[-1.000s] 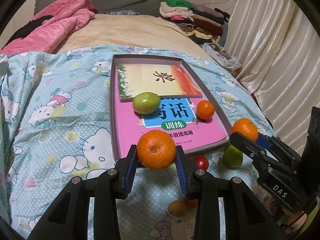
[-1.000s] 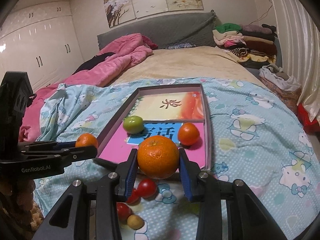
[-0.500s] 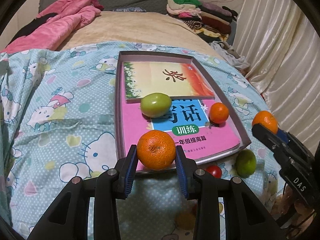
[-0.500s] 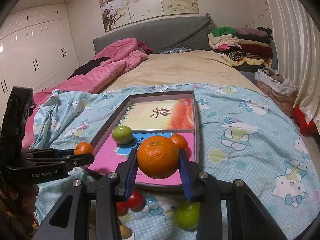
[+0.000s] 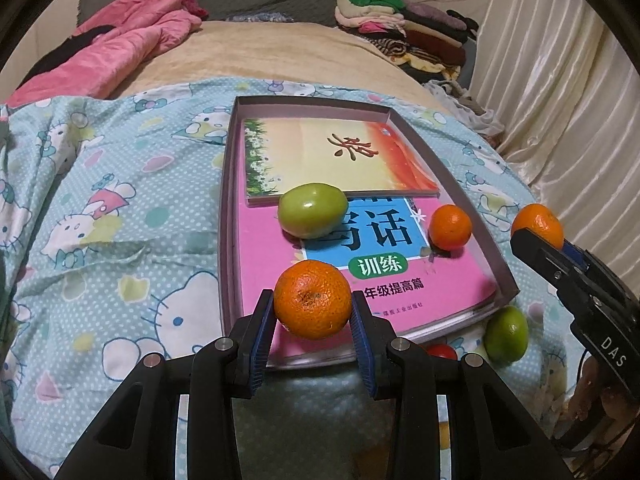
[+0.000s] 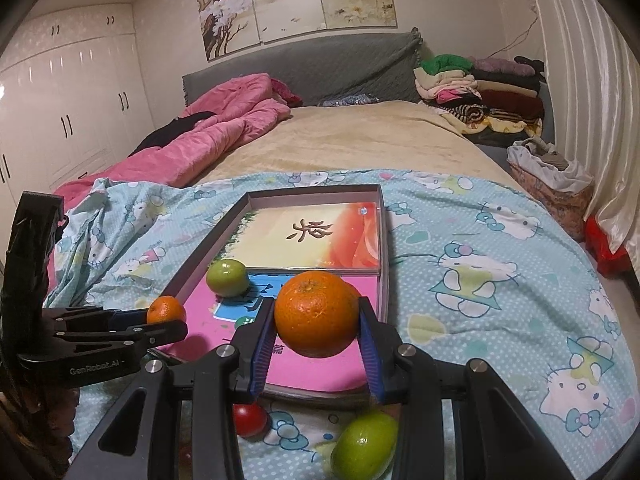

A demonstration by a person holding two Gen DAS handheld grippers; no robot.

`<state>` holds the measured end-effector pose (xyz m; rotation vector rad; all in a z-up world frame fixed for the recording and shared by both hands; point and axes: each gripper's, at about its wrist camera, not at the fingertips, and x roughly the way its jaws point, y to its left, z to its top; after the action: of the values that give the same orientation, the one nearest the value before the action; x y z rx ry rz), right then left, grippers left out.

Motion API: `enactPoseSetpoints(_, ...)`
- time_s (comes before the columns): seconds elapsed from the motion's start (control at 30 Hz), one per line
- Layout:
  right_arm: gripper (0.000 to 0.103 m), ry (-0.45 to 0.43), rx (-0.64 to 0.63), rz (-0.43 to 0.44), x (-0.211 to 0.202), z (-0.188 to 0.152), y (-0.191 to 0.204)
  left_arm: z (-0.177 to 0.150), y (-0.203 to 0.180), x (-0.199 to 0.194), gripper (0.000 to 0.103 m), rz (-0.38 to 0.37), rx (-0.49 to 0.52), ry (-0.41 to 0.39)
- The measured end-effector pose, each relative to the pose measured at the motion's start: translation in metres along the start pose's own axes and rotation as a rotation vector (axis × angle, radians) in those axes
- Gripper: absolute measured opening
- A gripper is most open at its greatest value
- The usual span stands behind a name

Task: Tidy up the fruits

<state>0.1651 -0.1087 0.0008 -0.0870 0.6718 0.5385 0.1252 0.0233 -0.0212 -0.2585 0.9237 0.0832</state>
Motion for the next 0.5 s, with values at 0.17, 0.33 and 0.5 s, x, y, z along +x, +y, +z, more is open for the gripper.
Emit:
enactPoseSetpoints(0.17, 0.039, 0.008, -0.008, -0.005, 0.005, 0.001, 0.0, 0.0, -0.001, 0.006, 0.038, 0.01, 0.014, -0.006)
enactPoseSetpoints(0.33, 0.039, 0.026, -0.006, -0.01, 0.012, 0.0, -0.002, -0.001, 0.001, 0.014, 0.038, 0.019, 0.013, 0.012)
enactPoseSetpoints(0.5, 0.039, 0.044, -0.011, -0.01, 0.019, -0.001, -0.003, -0.002, 0.003, 0.02, 0.038, 0.028, 0.011, 0.02)
